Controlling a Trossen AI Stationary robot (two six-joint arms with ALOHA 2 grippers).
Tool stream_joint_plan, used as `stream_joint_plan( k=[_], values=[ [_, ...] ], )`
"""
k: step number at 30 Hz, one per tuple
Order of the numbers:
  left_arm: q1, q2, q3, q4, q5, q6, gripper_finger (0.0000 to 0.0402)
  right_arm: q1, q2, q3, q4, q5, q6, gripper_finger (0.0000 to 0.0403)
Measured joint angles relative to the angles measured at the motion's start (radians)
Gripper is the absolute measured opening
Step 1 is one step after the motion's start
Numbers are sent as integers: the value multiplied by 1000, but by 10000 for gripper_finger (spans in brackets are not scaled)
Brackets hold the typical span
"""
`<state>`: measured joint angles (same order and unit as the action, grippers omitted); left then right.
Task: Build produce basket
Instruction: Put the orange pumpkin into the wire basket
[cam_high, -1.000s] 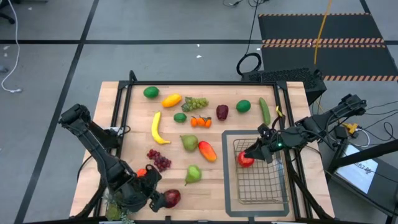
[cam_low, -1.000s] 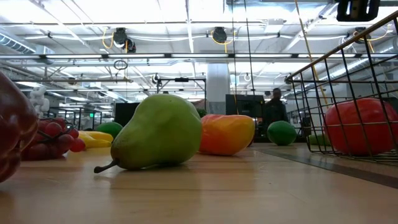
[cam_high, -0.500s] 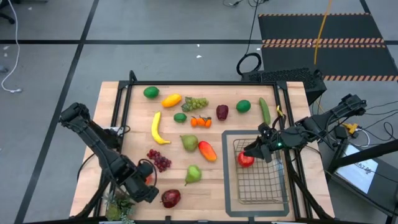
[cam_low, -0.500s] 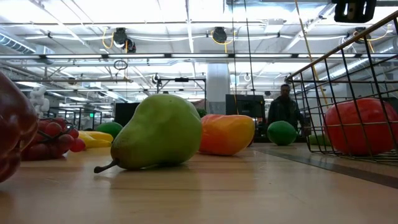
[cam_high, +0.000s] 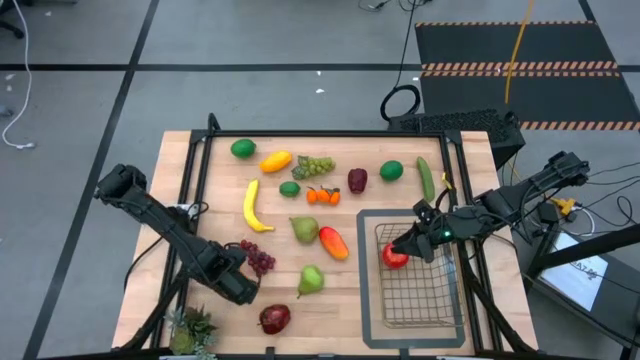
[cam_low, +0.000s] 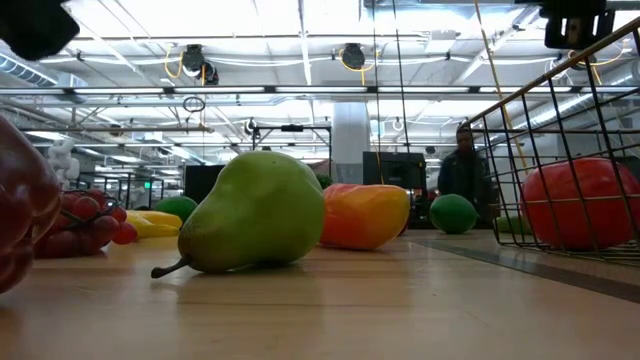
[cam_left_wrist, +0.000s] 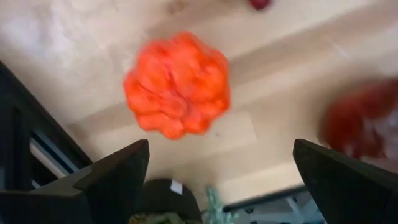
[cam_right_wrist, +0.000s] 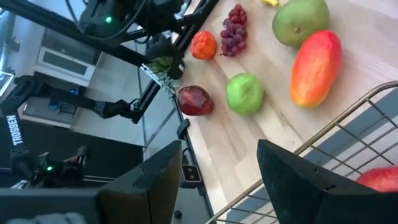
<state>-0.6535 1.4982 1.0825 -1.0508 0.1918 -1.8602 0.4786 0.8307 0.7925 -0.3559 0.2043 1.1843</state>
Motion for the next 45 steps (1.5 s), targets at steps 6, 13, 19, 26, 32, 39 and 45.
stream_joint_plan(
  k=[6, 13, 19, 26, 32, 39, 45],
  values=[
    [16, 0, -48, 12, -6, -13, 400, 0, -2, 0, 14, -38, 1, 203],
    [19, 0, -81, 15, -2, -20, 400, 0, -2, 0, 15, -90, 1, 203],
    [19, 0, -133, 98, -5, 7, 400, 0, -2, 0, 15, -113, 1, 203],
    [19, 0, -212, 165, 14, -12, 400, 0, -3, 0, 14, -136, 1, 203],
    [22, 0, -232, 194, 7, 15, 399, 0, -4, 0, 14, -134, 0, 203],
    [29, 0, -235, 209, 0, 42, 369, 0, -4, 0, 15, -132, 0, 203],
    [46, 0, -231, 271, -9, 41, 347, -2, -9, 0, 99, -132, 6, 203]
  ],
)
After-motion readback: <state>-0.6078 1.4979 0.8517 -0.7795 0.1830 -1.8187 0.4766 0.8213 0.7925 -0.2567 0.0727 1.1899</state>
